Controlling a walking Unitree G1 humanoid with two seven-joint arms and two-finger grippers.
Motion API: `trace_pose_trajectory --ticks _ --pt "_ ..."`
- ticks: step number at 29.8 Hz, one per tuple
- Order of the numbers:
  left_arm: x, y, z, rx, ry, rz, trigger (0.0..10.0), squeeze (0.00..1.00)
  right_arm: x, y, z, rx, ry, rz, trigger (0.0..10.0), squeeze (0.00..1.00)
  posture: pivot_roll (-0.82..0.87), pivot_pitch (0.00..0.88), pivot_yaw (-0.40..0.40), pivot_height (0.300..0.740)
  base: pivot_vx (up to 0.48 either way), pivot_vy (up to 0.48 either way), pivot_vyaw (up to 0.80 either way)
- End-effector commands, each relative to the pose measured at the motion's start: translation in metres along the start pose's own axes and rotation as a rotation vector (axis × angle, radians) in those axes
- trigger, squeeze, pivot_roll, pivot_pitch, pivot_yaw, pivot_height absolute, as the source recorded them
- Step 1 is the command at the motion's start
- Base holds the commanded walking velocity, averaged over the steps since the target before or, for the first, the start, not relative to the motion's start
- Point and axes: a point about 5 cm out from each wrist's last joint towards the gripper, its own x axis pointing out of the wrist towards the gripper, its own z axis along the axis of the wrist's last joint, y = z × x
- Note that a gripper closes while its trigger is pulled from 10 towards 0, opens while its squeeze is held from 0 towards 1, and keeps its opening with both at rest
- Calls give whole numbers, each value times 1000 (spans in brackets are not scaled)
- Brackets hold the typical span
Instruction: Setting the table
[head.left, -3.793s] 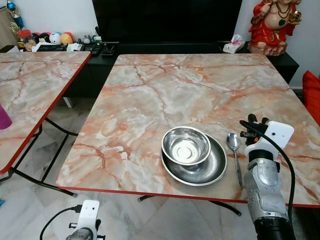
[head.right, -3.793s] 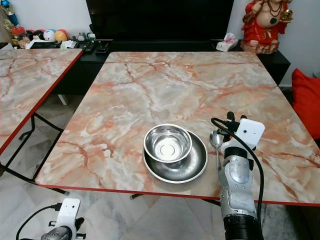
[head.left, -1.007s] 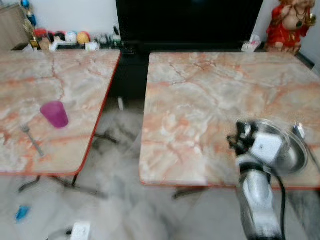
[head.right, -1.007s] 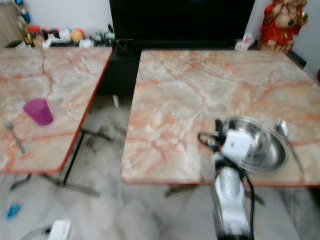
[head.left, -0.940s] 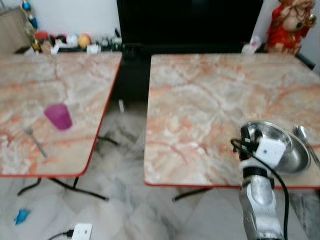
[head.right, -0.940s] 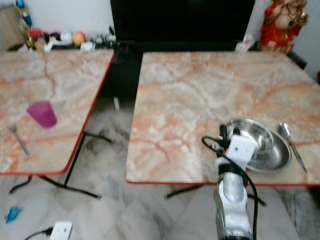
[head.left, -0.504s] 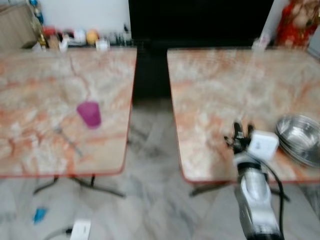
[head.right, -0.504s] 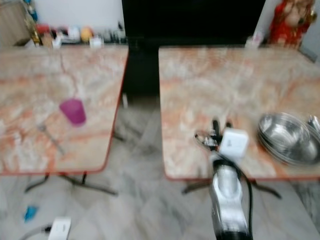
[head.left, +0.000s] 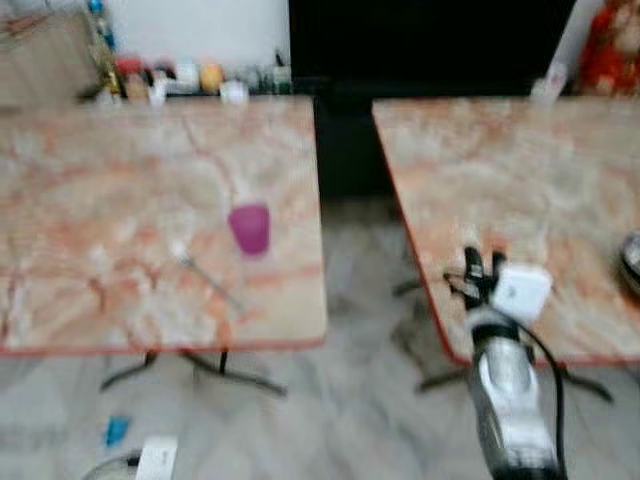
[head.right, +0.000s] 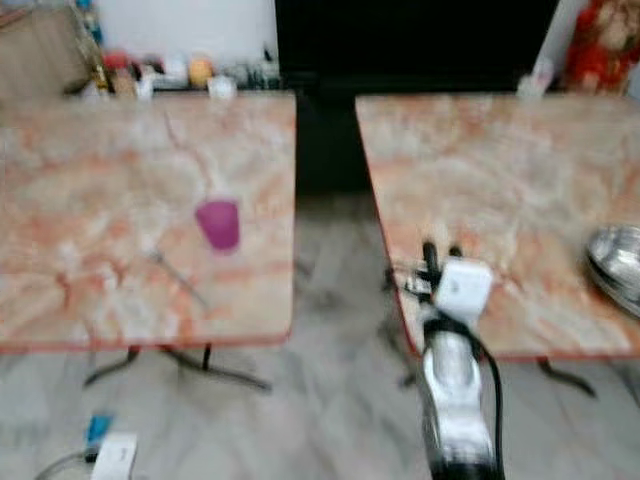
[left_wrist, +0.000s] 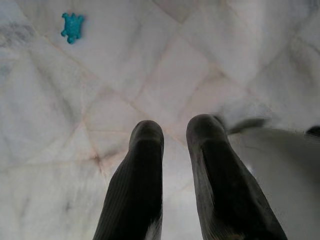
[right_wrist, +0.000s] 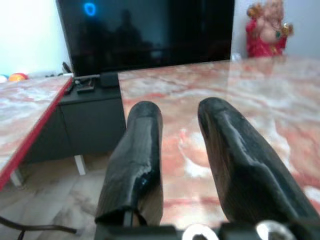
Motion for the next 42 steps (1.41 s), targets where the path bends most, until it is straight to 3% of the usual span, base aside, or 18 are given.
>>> trace_pose_trajectory --ticks 1,10,24,37,42 --pt "-1 7 -5 -8 12 17 10000 0 2 14 4 16 -13 41 10000 0 52 0 -19 740 0 364 556" --pt "-1 7 -2 -10 7 16 10000 0 2 15 4 33 -11 49 10000 0 54 0 -20 740 0 365 62" --pt "2 -8 6 -12 -9 1 10000 0 4 18 4 41 -7 60 10000 0 56 0 -19 740 0 363 0" --pt "2 -7 7 -3 -15 6 10000 0 5 20 5 48 -9 67 10000 0 59 0 -20 740 0 0 0" --pt "1 0 4 -12 -16 13 10000 0 4 22 3 50 1 80 10000 0 58 0 -20 740 0 0 0"
